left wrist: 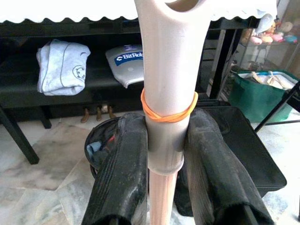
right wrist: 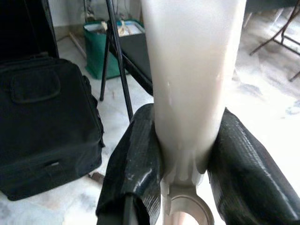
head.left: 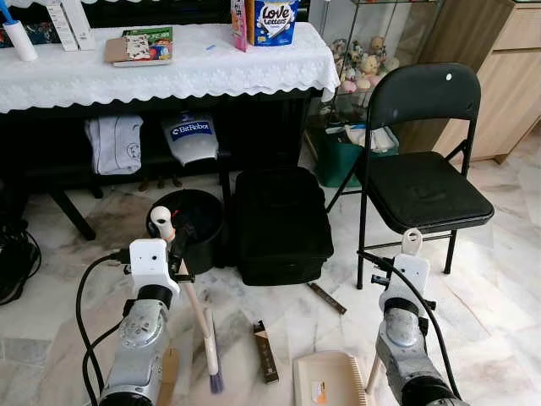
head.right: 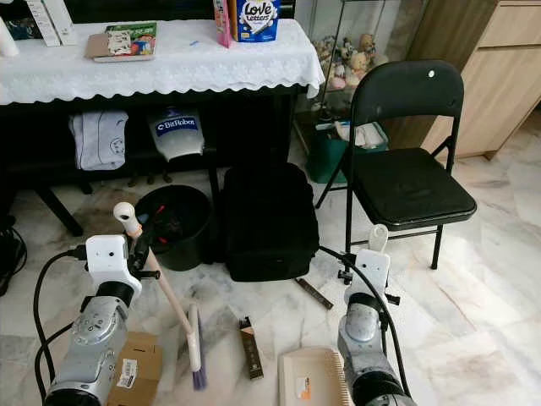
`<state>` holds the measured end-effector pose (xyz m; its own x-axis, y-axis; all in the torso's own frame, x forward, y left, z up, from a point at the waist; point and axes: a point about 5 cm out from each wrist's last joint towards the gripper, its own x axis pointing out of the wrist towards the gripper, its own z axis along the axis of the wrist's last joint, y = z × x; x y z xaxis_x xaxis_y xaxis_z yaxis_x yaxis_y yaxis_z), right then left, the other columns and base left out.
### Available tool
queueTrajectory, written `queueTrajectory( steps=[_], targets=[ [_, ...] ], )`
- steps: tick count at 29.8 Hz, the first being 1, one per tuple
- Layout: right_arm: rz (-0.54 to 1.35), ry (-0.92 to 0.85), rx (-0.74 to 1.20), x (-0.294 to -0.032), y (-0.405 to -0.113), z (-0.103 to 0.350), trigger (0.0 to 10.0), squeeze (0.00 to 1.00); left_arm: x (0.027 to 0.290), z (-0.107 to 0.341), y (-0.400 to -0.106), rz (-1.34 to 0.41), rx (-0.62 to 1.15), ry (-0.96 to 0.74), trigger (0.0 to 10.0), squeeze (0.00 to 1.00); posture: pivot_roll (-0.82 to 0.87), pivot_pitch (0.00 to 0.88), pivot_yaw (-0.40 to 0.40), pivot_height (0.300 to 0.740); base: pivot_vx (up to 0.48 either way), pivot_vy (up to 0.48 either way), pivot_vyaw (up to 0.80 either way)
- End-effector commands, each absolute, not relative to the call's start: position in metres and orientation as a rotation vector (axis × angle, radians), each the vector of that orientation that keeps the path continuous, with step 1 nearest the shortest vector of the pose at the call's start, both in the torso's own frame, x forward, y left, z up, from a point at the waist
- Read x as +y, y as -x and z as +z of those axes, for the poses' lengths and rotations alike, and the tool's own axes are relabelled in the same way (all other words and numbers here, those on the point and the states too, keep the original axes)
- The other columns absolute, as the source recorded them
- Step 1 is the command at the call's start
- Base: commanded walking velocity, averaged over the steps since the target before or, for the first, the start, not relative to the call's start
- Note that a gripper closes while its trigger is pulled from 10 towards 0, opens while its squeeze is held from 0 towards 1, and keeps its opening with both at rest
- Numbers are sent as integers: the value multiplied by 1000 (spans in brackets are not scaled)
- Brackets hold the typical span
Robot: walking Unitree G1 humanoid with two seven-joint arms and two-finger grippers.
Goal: Sweep floor
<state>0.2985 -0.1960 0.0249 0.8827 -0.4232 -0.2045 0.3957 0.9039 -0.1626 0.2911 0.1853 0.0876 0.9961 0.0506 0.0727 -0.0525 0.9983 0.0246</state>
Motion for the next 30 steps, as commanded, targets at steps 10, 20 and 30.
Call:
queueTrajectory(
  steps=[10,20,30],
  targets=[
    [-365,-52,523,-183,-281,-10,10000,0,186,94,-291,32,-97,-45,10000,0,76,112,-48,740,0,0,0],
    [-275,-194,627,-172,-286,-10,10000,0,187,95,-293,22,-94,-50,10000,0,72,109,-48,740,0,0,0],
    [-266,-203,481,-175,-305,18,10000,0,186,95,-292,13,-92,-49,10000,0,73,110,-48,740,0,0,0]
  ],
)
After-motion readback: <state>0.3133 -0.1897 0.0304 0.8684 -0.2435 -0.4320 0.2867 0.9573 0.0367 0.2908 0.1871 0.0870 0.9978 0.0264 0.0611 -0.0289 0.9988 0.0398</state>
